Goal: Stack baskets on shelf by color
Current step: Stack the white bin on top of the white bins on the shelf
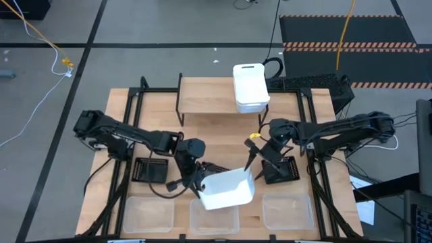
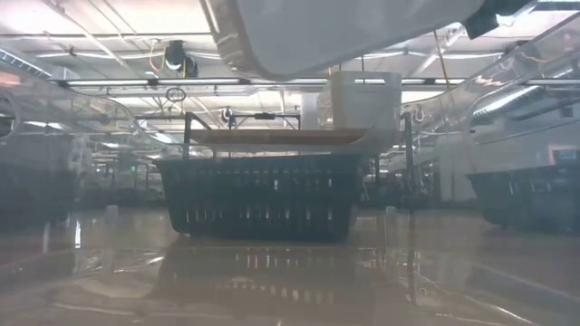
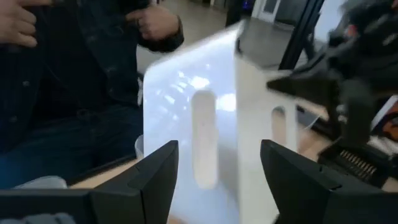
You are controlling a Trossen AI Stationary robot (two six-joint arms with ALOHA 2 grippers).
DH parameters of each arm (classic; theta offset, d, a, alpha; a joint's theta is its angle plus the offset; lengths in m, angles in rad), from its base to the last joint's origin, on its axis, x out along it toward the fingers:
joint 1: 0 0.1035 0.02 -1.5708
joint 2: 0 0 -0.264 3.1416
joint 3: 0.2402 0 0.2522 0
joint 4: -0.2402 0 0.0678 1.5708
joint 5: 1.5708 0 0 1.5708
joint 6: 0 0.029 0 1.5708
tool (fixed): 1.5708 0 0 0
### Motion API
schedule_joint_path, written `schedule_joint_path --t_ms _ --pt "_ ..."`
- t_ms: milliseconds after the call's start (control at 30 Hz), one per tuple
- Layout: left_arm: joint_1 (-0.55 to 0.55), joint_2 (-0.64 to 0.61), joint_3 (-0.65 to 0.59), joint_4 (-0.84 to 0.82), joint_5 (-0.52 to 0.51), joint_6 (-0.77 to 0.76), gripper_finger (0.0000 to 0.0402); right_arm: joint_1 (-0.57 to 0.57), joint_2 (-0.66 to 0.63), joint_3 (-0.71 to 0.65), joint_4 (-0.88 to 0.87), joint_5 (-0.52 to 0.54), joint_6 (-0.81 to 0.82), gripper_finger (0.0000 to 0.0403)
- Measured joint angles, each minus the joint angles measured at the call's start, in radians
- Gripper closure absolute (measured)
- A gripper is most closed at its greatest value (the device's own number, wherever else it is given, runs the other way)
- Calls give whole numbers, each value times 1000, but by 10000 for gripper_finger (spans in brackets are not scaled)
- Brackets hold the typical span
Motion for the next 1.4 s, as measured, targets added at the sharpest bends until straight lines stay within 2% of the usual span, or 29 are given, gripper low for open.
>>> schedule_joint_path --t_ms 200,267,367,533,767,900,1000,1133,1300,1400 --pt "38 1 0 2 16 8 394 28 59 0 1 -9 23 192" --pt "50 0 0 -9 20 4 397 35 64 0 -10 -18 41 213" --pt "67 0 0 -22 13 12 394 37 64 0 -6 -79 73 266" --pt "93 0 0 10 -41 -4 347 38 60 0 -22 -244 78 383" --pt "113 -1 1 76 -141 -149 269 38 48 0 -43 -280 155 400" --pt "99 -1 1 198 -146 -240 222 36 -17 0 -109 -187 195 401" --pt "60 -1 1 280 -151 -296 183 36 -108 0 -220 -102 144 401" --pt "32 -38 1 318 -192 -267 131 37 -230 30 -333 6 80 401" --pt "12 -122 3 287 -371 -176 76 39 -300 159 -568 172 -5 401" --pt "6 -193 2 273 -597 -134 54 39 -289 253 -716 353 -68 401"
